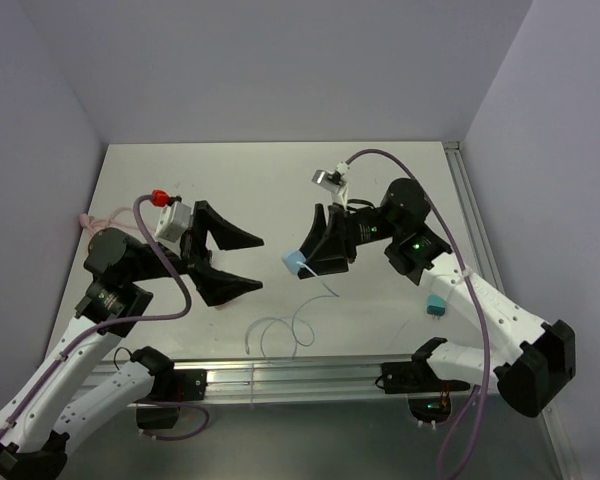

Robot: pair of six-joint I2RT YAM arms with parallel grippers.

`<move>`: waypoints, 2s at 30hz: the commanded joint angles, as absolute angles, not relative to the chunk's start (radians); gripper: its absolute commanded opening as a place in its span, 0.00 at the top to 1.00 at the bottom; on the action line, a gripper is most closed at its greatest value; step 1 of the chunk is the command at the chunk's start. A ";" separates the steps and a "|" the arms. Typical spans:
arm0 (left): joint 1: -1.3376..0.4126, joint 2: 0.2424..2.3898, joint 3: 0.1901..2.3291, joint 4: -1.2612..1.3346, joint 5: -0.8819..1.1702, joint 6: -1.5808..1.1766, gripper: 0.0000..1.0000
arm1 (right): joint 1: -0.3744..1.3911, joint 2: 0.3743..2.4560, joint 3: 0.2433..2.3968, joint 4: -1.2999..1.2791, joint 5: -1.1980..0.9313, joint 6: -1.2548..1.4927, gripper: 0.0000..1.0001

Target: Insert the plug

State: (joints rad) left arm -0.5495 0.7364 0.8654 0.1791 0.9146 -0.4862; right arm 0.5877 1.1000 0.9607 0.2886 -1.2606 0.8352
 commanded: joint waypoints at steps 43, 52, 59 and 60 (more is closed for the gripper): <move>-0.624 0.855 1.048 -0.094 1.203 -0.097 0.99 | 0.848 1.318 1.248 0.110 -1.278 0.890 0.55; -0.623 0.670 0.931 0.037 0.652 -0.109 0.99 | 0.680 1.232 1.413 -0.750 -0.387 0.546 0.18; -0.624 0.655 0.900 0.055 0.424 -0.077 0.99 | 0.683 1.230 1.613 -0.968 -0.032 0.575 0.19; -0.626 0.670 0.907 0.046 0.391 -0.071 0.99 | 0.686 1.229 1.659 -0.972 -0.041 0.581 0.21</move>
State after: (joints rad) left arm -0.6216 0.6579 0.8967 -0.0204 0.5377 -0.0902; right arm 0.6807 1.2415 1.5299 -0.8429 -0.2317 0.6025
